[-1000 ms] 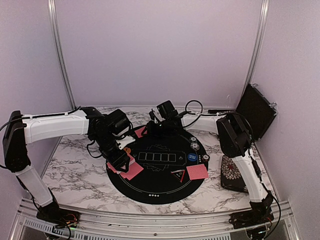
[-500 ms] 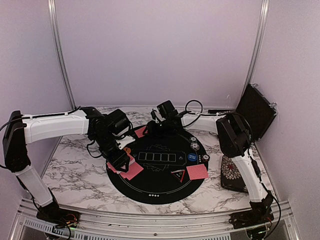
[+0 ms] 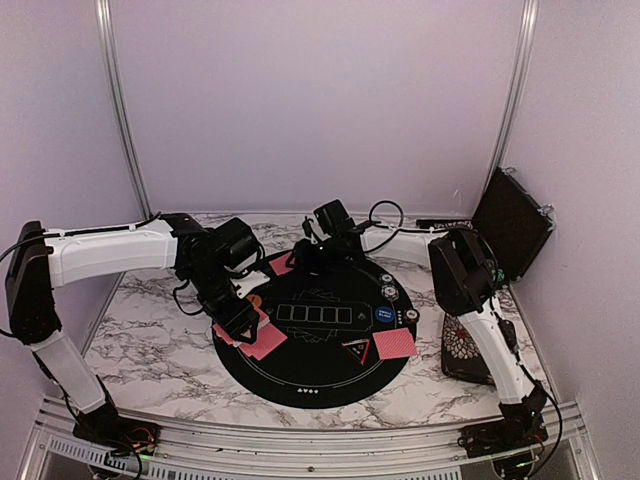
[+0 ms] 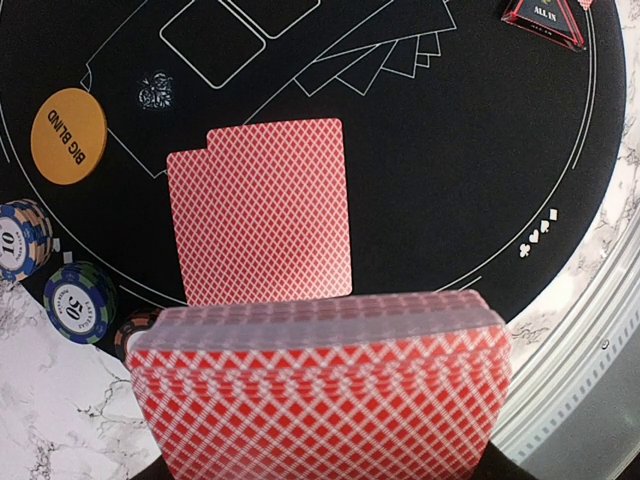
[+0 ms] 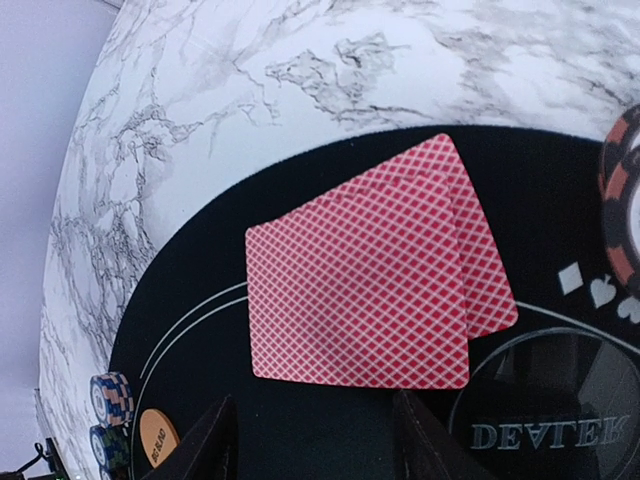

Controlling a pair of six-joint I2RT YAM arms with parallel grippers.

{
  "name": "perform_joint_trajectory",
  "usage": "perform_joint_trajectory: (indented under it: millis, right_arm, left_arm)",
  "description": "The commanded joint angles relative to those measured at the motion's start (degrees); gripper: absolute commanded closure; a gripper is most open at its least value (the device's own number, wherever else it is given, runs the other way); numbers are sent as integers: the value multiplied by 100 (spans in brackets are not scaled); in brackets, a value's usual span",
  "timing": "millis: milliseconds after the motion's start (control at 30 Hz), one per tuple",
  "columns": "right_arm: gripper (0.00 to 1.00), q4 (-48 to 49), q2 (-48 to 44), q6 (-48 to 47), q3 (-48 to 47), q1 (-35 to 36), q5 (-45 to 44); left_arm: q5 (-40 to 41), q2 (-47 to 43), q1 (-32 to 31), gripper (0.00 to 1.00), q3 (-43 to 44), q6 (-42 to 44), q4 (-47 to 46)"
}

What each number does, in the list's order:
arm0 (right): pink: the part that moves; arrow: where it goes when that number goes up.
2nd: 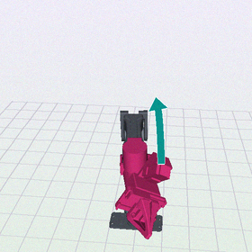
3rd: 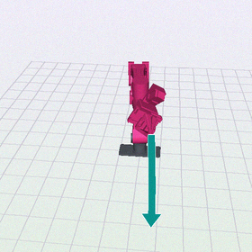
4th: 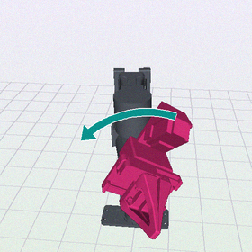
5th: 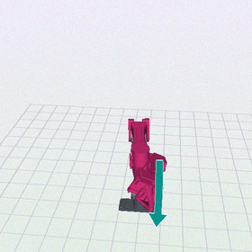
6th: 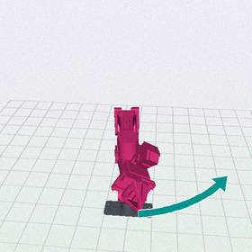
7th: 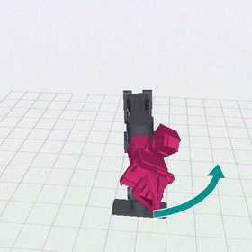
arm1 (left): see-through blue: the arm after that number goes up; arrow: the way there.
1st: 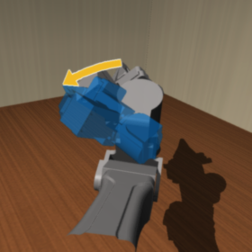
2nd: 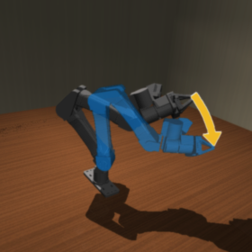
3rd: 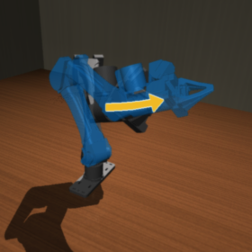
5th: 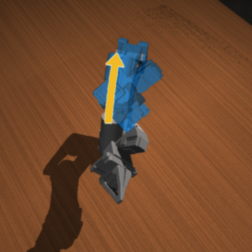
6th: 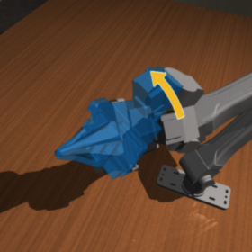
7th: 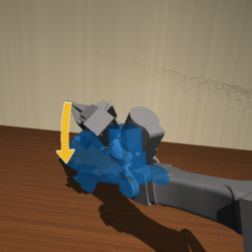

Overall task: Distribute texas hold em gaming equipment
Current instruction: Adjust the poker card in the dealer area.

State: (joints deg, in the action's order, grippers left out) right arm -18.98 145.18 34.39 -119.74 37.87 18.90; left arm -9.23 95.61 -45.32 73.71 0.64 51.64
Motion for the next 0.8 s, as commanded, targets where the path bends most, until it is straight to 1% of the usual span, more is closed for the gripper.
perform_joint_trajectory:
  millis: [0, 133, 367, 600, 767]
  right_arm:
    - [50, -118, 230, -30, -460, -81, -32]
    - [50, -205, 349, -35, -685, -104, 8]
    - [50, -285, 308, -64, -730, -94, 33]
    - [49, -94, -52, -103, -214, -4, -27]
    - [49, 118, -272, -52, 327, 62, -35]
  left_arm:
    - [-90, 1, 33, 45, 21, 32, -58]
    - [-94, 1, 32, 45, 13, 32, -63]
    - [-94, 1, 44, 45, 19, 33, -62]
    - [-102, 1, 45, 45, 21, 33, -66]
    - [-98, -7, 49, 45, 17, 32, -66]
